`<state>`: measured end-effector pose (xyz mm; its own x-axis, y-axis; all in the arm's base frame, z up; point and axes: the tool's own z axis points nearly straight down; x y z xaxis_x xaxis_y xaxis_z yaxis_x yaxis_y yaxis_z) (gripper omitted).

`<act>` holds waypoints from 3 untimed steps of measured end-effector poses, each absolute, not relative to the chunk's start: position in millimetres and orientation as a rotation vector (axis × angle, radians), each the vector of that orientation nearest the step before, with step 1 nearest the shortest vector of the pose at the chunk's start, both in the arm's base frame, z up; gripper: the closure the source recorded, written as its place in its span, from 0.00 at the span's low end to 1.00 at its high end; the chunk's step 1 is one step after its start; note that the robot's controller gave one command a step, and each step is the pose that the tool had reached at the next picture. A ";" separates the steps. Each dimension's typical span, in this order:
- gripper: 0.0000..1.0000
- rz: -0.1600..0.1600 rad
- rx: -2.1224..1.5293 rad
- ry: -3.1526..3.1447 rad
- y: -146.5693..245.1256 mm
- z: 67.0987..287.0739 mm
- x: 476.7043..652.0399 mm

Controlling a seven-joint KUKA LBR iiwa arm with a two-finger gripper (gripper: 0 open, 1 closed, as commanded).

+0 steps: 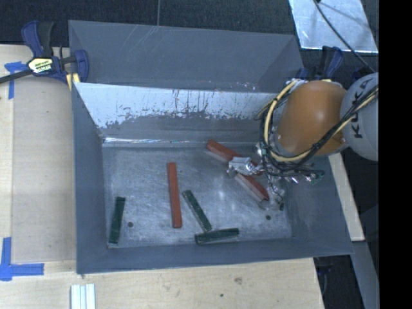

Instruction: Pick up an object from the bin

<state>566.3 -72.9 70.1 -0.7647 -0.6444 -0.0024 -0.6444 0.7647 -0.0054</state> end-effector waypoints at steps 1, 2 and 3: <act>0.00 0.002 -0.952 2.991 -130.7 70.6 577.7; 1.00 0.000 -0.955 2.990 -130.1 71.8 578.1; 0.00 -0.001 -0.953 2.988 -130.4 71.1 578.2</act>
Offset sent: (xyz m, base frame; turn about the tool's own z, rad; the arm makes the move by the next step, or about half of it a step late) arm 0.0105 -0.0571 -0.0001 0.0774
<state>578.2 -130.4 71.1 -0.8152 -0.5792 -0.0046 -0.5792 0.8152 -0.0023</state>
